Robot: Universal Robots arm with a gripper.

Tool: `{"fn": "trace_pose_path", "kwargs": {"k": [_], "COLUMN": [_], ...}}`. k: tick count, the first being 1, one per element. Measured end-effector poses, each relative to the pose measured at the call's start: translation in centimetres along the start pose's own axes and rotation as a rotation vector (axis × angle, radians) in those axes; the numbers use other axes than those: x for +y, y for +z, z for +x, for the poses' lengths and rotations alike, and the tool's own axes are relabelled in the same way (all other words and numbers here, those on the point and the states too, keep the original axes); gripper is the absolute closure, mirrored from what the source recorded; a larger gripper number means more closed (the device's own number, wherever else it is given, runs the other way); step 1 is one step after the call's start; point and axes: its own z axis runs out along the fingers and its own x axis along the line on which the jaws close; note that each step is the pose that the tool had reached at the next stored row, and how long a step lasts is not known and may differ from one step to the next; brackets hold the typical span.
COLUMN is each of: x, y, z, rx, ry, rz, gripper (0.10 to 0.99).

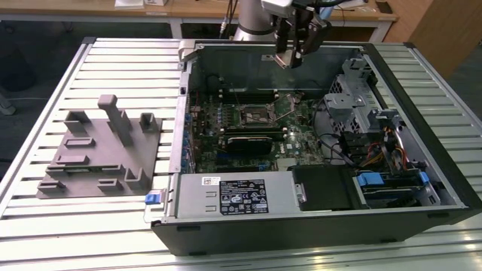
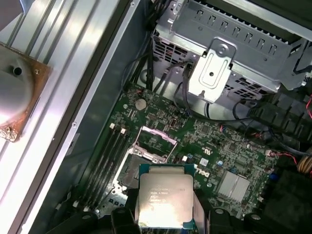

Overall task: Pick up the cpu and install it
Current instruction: 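Place the cpu into insertion slot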

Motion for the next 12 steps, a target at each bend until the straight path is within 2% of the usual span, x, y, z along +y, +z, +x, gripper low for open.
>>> {"fn": "trace_pose_path", "kwargs": {"k": [12], "x": [0.05], "y": [0.18], "z": [0.14], "rx": [-0.0027], "ry": [0.080], "rz": [0.000], "gripper": [0.557]}}
